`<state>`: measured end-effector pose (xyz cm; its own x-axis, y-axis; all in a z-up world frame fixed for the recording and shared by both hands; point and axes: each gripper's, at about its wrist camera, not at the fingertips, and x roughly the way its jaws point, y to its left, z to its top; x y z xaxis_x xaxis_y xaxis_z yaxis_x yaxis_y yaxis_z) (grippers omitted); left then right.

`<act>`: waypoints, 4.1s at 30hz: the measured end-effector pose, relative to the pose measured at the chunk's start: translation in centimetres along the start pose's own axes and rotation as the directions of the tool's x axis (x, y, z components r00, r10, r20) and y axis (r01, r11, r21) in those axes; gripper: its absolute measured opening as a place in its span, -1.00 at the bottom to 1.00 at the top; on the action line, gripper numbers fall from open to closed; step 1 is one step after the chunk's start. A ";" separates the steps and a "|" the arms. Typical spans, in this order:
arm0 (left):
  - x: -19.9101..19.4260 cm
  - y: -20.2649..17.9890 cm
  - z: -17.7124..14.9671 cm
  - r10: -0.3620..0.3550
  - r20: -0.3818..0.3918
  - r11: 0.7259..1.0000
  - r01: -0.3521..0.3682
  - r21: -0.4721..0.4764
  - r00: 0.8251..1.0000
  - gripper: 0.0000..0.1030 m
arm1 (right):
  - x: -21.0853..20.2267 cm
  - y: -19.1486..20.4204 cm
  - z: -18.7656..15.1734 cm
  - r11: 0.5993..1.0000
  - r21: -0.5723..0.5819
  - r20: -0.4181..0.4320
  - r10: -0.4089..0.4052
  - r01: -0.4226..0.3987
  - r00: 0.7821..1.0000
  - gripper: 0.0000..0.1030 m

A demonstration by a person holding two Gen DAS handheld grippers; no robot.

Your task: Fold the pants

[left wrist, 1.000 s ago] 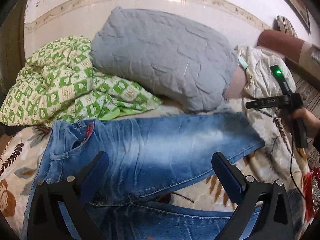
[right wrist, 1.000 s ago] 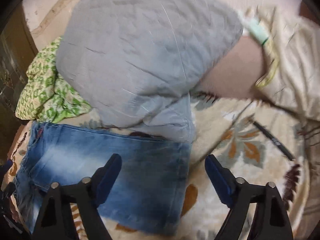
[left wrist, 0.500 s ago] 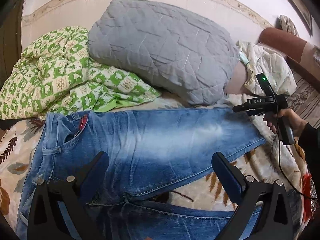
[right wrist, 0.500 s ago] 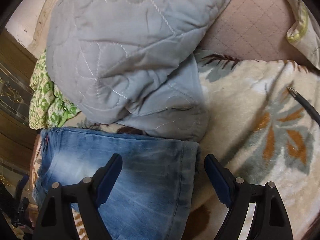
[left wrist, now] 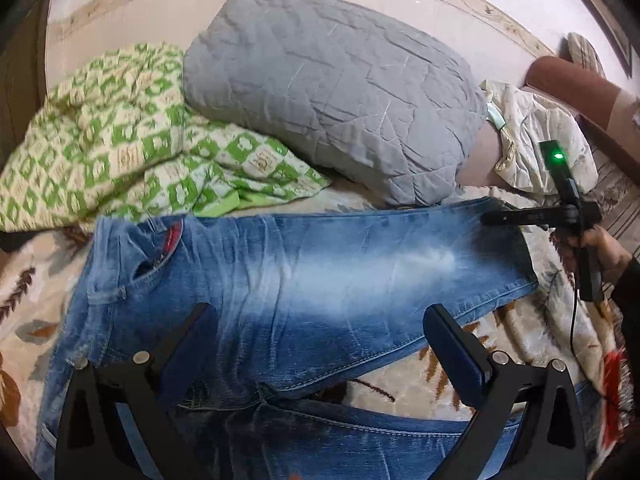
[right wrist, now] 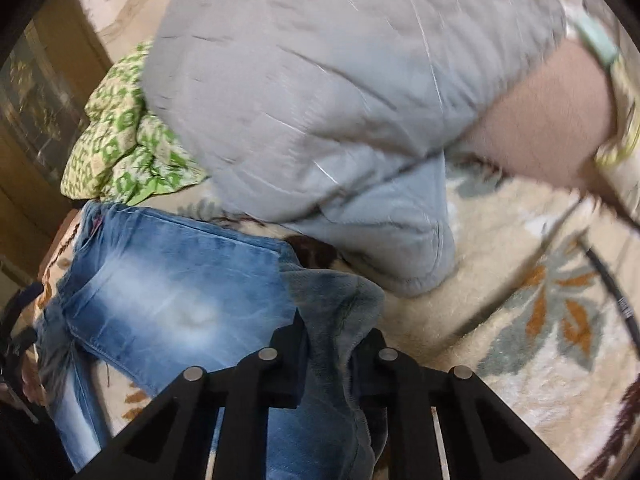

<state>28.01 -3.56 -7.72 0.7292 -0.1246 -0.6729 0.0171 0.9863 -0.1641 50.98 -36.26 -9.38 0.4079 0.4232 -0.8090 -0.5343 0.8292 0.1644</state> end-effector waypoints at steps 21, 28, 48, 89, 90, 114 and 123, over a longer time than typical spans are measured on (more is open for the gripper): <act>14.7 -3.5 8.8 -0.109 -0.234 0.765 0.231 0.601 0.966 0.98 | -7.8 7.0 -3.7 0.986 -0.163 0.130 -0.011 0.033 0.991 -0.74; 17.7 -4.0 9.0 -0.103 -0.369 0.660 0.341 0.670 0.924 -0.16 | -8.0 7.3 -3.8 0.983 -0.182 0.125 -0.013 0.036 0.992 -0.74; 2.6 -6.1 7.0 -0.025 -0.165 0.602 0.146 0.785 0.986 -0.89 | -13.9 10.7 -6.1 0.960 -0.162 0.164 -0.203 0.229 0.965 -0.75; -12.7 -10.6 -17.5 -0.030 -0.026 0.759 0.040 0.650 0.999 -0.89 | -20.1 19.5 -30.7 0.855 -0.454 0.118 -0.222 0.252 0.968 -0.75; -12.4 -10.5 -17.7 -0.031 -0.039 0.764 0.048 0.644 0.999 -0.89 | -20.0 19.4 -30.8 0.859 -0.448 0.109 -0.221 0.247 0.969 -0.75; -10.4 -10.0 -19.5 -0.045 -0.123 0.796 0.110 0.596 0.991 -0.65 | -28.7 20.4 -28.4 0.961 -0.065 0.144 -0.256 0.267 0.956 0.87; -15.4 -8.5 -17.6 -0.108 -0.039 0.834 0.112 0.540 0.993 0.80 | -23.1 21.4 -26.6 0.923 0.250 0.105 -0.327 0.294 0.939 0.87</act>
<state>4.60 -11.90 -8.69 0.6956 -0.2347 -0.6790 0.4656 0.8671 0.1772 10.40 -37.98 -2.18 0.6353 0.1644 -0.7545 -0.1879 0.9806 0.0554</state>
